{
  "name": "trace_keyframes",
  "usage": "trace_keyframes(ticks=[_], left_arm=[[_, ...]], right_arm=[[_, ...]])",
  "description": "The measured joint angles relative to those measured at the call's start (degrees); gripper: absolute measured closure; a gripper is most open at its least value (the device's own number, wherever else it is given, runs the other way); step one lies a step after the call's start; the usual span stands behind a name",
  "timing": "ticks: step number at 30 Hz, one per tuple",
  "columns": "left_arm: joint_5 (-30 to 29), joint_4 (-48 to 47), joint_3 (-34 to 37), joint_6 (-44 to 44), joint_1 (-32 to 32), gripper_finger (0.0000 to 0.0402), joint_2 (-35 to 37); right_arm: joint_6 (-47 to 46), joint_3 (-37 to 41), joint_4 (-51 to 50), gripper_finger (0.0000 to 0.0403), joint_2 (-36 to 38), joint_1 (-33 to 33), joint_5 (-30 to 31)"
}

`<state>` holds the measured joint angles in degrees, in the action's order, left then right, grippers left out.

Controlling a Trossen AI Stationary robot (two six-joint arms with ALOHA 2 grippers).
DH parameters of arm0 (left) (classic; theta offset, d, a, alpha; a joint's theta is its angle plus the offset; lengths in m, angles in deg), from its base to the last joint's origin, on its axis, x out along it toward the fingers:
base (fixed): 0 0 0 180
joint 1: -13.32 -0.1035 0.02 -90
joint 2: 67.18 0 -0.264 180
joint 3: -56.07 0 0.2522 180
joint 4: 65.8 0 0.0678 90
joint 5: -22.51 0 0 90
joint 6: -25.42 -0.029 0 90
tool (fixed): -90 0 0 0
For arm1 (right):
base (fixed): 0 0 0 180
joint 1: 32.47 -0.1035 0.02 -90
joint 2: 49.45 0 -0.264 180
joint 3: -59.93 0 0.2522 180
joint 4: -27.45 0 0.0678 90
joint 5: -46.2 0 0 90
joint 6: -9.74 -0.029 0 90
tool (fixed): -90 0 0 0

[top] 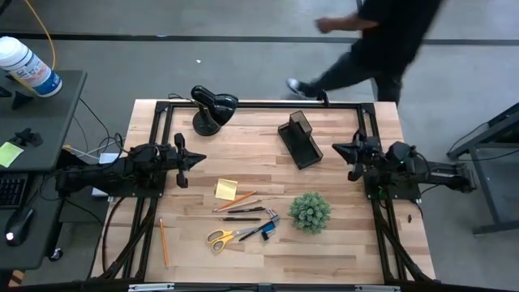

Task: Pick and place office supplies into organizer
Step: Put the yellow sticky notes into the desk organizer

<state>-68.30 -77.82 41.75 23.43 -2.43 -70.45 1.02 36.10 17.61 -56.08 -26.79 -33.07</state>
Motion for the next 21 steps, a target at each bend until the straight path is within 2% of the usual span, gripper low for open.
trace_keyframes(ticks=[6, 11, 17, 21], left_arm=[[1.9, 0.7, -4.8, -1.9, 0.0, 0.0401, -1.7], [6.3, -7.4, -15.2, -9.2, 0.0, 0.0401, -9.3], [12.0, -23.4, -30.6, -15.7, 0.0, 0.0401, -22.6], [14.4, -34.0, -39.0, -18.2, 0.0, 0.0401, -28.8]], right_arm=[[-0.2, -12.3, 0.0, 0.0391, -17.9, 0.0, 3.0], [-5.1, -23.8, 0.2, 0.0391, -34.8, 0.7, 3.7], [-7.3, -39.0, -0.3, 0.0391, -52.0, 3.1, -5.7], [-12.9, -49.2, -6.5, 0.0391, -61.8, 5.3, -10.1]])
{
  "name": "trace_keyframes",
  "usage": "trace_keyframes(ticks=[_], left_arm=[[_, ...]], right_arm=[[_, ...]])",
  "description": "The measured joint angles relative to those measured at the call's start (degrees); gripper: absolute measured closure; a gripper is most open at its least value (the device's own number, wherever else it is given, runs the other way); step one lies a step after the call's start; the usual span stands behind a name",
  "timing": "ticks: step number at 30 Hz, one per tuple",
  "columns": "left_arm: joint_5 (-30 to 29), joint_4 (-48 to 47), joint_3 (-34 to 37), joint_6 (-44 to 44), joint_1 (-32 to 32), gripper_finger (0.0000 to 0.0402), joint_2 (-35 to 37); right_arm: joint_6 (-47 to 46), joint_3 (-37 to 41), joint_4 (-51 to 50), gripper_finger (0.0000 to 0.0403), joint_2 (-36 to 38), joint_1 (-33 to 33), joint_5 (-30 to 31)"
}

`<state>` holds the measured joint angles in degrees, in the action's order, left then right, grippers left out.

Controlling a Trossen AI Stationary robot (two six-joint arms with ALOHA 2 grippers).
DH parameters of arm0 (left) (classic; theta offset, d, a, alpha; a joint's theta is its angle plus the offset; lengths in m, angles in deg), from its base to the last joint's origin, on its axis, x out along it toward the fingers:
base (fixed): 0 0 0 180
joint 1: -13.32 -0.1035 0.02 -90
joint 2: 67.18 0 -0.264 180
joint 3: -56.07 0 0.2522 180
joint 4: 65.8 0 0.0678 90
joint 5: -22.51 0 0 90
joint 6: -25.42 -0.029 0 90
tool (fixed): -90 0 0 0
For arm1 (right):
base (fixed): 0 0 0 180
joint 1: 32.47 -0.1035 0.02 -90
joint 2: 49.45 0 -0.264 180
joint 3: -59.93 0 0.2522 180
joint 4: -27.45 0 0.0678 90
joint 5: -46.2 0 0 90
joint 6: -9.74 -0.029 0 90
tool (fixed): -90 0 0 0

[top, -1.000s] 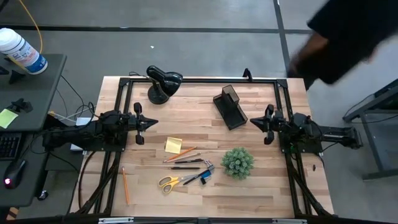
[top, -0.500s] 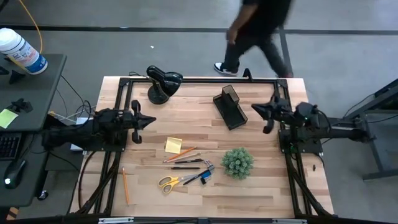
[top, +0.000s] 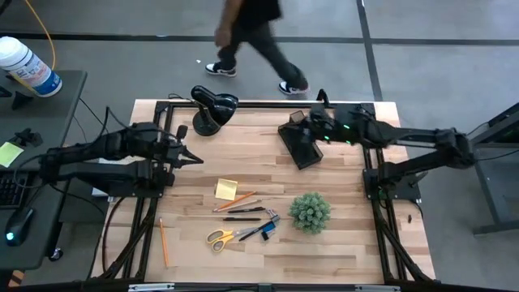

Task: Pick and place office supplies into organizer
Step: Put the yellow sticky notes into the desk organizer

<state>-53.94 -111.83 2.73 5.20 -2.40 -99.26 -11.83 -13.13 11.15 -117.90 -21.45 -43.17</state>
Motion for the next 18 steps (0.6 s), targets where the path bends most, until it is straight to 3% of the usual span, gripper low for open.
trace_keyframes(ticks=[8, 18], left_arm=[[0.2, -12.9, -4.0, -2.7, 0.0, 0.0401, -3.9], [-2.2, -22.9, -3.9, -1.8, 0.0, 0.0401, -4.5]], right_arm=[[5.0, -13.7, -8.6, 0.0382, -17.4, 0.7, -14.4], [11.3, -22.7, -13.1, 0.0315, -33.6, -0.3, -15.2]])
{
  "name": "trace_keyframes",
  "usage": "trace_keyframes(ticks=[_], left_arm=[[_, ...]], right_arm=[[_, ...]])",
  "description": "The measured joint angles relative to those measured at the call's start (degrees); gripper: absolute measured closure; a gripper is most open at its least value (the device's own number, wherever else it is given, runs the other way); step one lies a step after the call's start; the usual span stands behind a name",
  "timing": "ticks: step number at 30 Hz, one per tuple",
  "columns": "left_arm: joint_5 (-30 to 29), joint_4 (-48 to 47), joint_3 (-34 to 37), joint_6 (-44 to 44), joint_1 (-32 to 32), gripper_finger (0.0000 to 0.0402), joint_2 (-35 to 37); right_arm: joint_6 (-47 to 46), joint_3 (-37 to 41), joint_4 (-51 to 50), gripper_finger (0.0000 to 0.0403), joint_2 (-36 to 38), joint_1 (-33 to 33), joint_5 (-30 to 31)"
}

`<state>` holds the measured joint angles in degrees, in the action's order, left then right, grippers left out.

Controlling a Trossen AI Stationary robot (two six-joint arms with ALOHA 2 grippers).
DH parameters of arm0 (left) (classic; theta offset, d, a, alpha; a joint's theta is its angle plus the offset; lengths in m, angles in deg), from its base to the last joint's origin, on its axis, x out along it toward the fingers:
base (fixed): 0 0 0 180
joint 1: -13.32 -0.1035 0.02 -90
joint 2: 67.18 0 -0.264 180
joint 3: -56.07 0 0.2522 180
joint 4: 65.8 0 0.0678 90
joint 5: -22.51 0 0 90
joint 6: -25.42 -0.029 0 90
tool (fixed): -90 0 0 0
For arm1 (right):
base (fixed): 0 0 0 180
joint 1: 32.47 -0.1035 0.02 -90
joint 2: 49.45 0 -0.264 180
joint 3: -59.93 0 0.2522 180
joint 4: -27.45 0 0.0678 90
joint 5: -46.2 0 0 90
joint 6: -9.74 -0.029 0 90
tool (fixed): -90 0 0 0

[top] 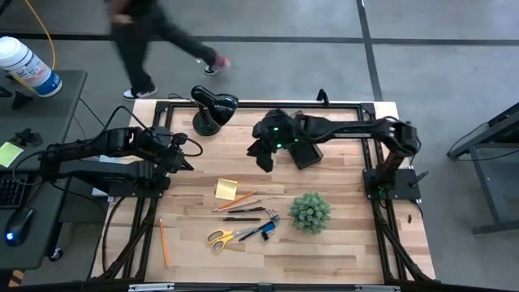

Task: Pick and place office supplies into organizer
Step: Put the yellow sticky notes into the desk organizer

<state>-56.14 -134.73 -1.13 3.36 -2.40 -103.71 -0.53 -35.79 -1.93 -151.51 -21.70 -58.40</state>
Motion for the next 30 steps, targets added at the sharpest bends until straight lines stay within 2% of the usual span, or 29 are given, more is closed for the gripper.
trace_keyframes(ticks=[10, 20, 30], left_arm=[[-0.2, 2.5, 0.0, -0.1, 0.0, 0.0401, 0.0], [-2.0, 2.8, 0.0, -0.7, 0.0, 0.0401, 0.0], [-2.0, 2.8, 0.0, -0.7, 0.0, 0.0401, 0.0]], right_arm=[[0.0, -5.0, 0.2, 0.0273, -13.3, -1.3, -3.9], [2.8, -13.8, -0.1, 0.0272, -21.2, -4.0, -2.0], [1.6, -20.6, -3.9, 0.0272, -29.4, -5.5, -1.8]])
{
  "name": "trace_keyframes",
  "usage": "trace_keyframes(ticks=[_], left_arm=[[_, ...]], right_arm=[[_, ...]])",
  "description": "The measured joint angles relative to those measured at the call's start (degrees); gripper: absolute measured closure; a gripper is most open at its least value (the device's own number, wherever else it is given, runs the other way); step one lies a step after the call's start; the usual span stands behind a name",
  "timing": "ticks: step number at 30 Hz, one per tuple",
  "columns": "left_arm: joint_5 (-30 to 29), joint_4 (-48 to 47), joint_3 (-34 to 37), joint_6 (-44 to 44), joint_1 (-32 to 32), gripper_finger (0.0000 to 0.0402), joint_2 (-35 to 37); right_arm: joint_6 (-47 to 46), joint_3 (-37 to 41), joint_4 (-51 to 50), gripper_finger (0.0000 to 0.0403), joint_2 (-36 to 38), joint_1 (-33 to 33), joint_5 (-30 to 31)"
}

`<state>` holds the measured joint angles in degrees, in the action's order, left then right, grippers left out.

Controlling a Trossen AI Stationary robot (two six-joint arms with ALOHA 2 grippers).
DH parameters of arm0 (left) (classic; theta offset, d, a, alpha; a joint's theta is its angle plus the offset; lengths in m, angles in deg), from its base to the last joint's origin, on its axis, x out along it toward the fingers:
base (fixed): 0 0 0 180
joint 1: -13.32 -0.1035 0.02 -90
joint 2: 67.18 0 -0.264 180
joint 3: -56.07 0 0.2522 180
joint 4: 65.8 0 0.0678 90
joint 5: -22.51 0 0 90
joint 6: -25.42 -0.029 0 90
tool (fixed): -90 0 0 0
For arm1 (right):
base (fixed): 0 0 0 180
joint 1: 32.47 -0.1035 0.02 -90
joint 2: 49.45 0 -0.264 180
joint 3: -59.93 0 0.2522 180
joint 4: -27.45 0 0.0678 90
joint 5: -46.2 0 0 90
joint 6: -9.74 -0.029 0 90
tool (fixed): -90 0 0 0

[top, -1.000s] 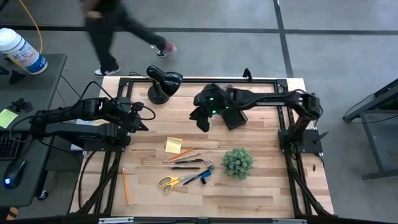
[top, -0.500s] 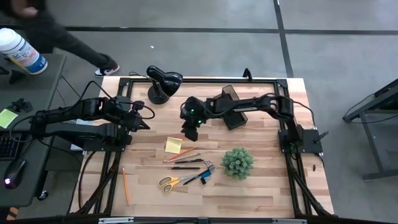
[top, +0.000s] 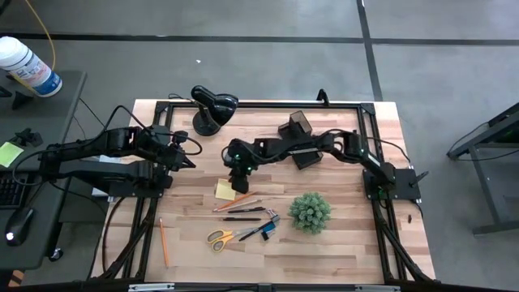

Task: Pick and place office supplies into organizer
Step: Put the yellow sticky notes into the desk organizer

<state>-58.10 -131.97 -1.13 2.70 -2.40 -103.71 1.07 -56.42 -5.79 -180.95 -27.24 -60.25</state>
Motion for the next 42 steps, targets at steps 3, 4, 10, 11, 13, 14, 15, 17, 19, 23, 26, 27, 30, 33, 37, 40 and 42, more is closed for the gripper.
trace_keyframes(ticks=[3, 4, 10, 11, 13, 14, 15, 17, 19, 23, 26, 27, 30, 33, 37, 40, 42], left_arm=[[0.0, 0.0, 0.0, 0.0, 0.0, 0.0401, 0.0], [0.0, 0.0, 0.0, 0.0, 0.0, 0.0401, 0.0], [0.0, 0.0, 0.0, 0.0, 0.0, 0.0401, 0.0], [0.0, 0.0, 0.0, 0.0, 0.0, 0.0401, 0.0], [0.0, 0.0, 0.0, 0.0, 0.0, 0.0401, 0.0], [0.0, 0.0, 0.0, 0.0, 0.0, 0.0401, 0.0], [0.0, 0.0, 0.0, 0.0, 0.0, 0.0401, 0.0], [0.0, 0.0, 0.0, 0.0, 0.0, 0.0401, 0.0], [0.0, 0.0, 0.0, 0.0, 0.0, 0.0401, 0.0], [0.0, 0.0, 0.0, 0.0, 0.0, 0.0401, 0.0], [0.0, 0.0, 0.0, 0.0, 0.0, 0.0401, 0.0], [0.0, 0.0, 0.0, 0.0, 0.0, 0.0401, 0.0], [0.0, -0.1, 0.0, 0.0, 0.0, 0.0401, 0.0], [0.0, 0.0, 0.0, 0.0, 0.0, 0.0401, 0.0], [0.0, 0.0, 0.0, 0.0, 0.0, 0.0401, 0.0], [0.0, 0.0, 0.0, 0.0, 0.0, 0.0401, 0.0], [-0.1, 0.0, 0.0, 0.0, 0.0, 0.0401, 0.0]], right_arm=[[-0.3, -0.9, -0.4, 0.0272, -1.6, -0.3, 0.0], [-0.3, -0.9, -0.4, 0.0272, -2.0, -0.4, 0.4], [-0.4, -0.8, -1.6, 0.0272, -3.2, -0.8, 1.6], [-0.6, -0.8, -1.9, 0.0272, -3.3, -0.9, 1.6], [-1.1, -0.8, -2.2, 0.0272, -3.3, -0.9, 2.3], [-1.4, -0.8, -2.1, 0.0272, -3.3, -0.9, 2.9], [-1.5, -0.8, -2.1, 0.0272, -3.3, -0.9, 3.4], [-1.6, -0.8, -2.2, 0.0274, -3.3, -0.9, 4.1], [-1.6, -0.8, -2.2, 0.0280, -3.3, -0.9, 4.1], [-1.7, -0.7, -3.1, 0.0294, -4.2, -0.9, 3.0], [-1.8, -0.8, -3.3, 0.0304, -4.7, -1.0, 2.3], [-1.6, -0.8, -3.6, 0.0308, -4.7, -1.0, 2.4], [-1.6, -0.9, -3.7, 0.0336, -4.9, -1.0, 3.1], [-1.8, -1.1, -4.3, 0.0385, -4.9, -0.9, 3.2], [-1.8, -2.5, -6.6, 0.0395, -5.1, -1.1, 3.0], [-1.3, -4.6, -10.3, 0.0400, -5.2, -1.1, 3.1], [-0.7, -6.6, -12.5, 0.0401, -5.4, -0.9, 3.5]])
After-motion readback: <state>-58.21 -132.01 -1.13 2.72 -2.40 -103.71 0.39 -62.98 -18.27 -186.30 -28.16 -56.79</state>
